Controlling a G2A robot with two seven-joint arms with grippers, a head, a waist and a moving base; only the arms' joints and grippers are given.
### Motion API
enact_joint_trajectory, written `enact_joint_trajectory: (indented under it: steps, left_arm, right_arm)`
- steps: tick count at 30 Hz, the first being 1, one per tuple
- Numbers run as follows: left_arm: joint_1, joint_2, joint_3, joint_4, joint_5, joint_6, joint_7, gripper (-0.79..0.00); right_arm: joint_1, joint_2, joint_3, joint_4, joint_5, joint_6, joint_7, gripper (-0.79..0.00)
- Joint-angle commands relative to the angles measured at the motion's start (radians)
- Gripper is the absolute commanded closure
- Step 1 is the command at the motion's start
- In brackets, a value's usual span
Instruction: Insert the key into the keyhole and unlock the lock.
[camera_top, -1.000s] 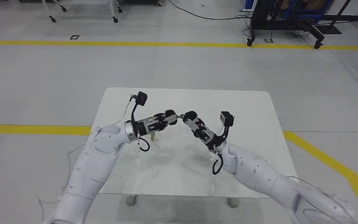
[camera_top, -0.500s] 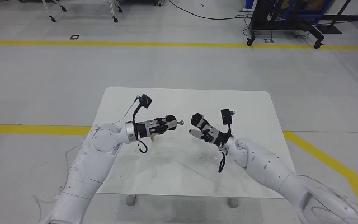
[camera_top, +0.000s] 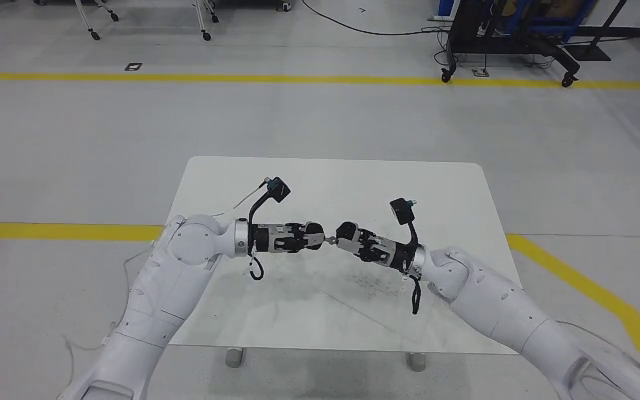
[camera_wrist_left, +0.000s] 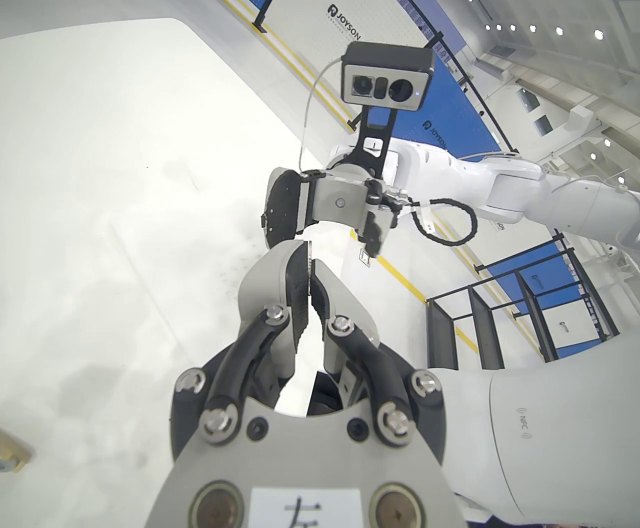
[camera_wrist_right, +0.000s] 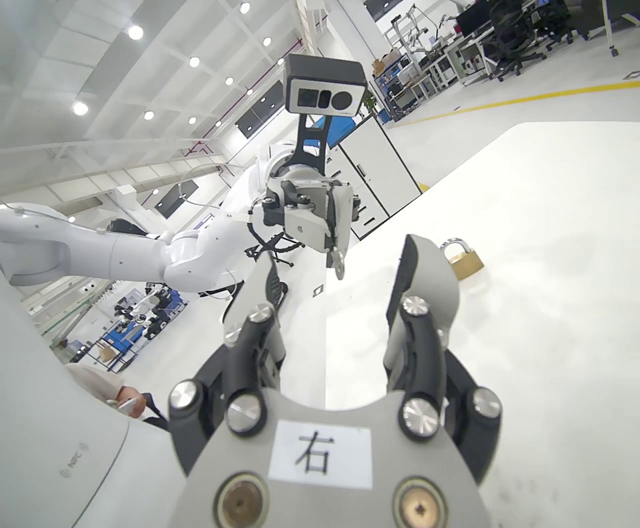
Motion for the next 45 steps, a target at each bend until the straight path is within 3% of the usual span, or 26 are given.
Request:
enact_joint_trajectory:
  steps: [1,10,18,19,20,25,26,27,28,36,38,41,45]
  left_arm:
    - [-0.003,0.002,0.003,0.005,-0.014,-0.006,-0.005,0.000]
    - [-0.007,0.008,0.019,0.002,-0.019,-0.023,0.008,0.000]
    - [-0.010,0.014,0.030,0.003,-0.040,-0.034,0.009,0.000]
    - [-0.012,0.015,0.031,0.004,-0.039,-0.036,0.009,0.000]
    - [-0.012,0.015,0.032,0.004,-0.038,-0.036,0.011,0.000]
    - [-0.014,0.019,0.038,0.002,-0.031,-0.035,0.021,0.000]
    - [-0.013,0.019,0.037,0.003,-0.034,-0.033,0.030,-0.092]
    - [-0.014,0.020,0.036,0.004,-0.035,-0.030,0.036,-0.634]
    - [-0.015,0.021,0.034,0.004,-0.034,-0.032,0.043,-0.785]
    - [0.002,0.043,-0.049,0.024,-0.043,-0.065,0.115,-0.785]
    - [0.016,0.056,-0.088,-0.010,0.150,0.013,0.183,-0.785]
    - [0.085,0.068,-0.106,-0.141,0.428,0.168,0.289,-0.785]
    - [0.174,0.084,-0.120,-0.279,0.695,0.338,0.300,-0.785]
  right_arm:
    - [0.000,-0.001,0.004,-0.001,0.045,0.007,0.047,-0.296]
    - [-0.006,-0.011,0.027,0.003,0.138,0.001,0.164,-0.188]
    - [-0.011,-0.027,0.038,0.015,0.176,0.002,0.229,-0.142]
    - [-0.011,-0.029,0.040,0.016,0.178,0.001,0.236,-0.031]
    - [-0.011,-0.032,0.042,0.017,0.180,-0.005,0.241,0.000]
    - [-0.018,-0.039,0.053,0.025,0.188,-0.035,0.267,0.000]
    - [-0.021,-0.040,0.056,0.023,0.193,-0.035,0.274,0.000]
    - [-0.023,-0.040,0.060,0.020,0.199,-0.035,0.280,0.000]
    - [-0.027,-0.040,0.064,0.017,0.205,-0.035,0.286,0.000]
    - [-0.095,-0.018,0.187,-0.002,0.247,-0.035,0.267,0.000]
    - [-0.125,-0.010,0.230,-0.014,0.247,-0.035,0.254,0.000]
    - [-0.174,0.002,0.297,-0.027,0.236,-0.035,0.236,0.000]
    - [-0.185,0.004,0.310,-0.030,0.233,-0.035,0.233,0.000]
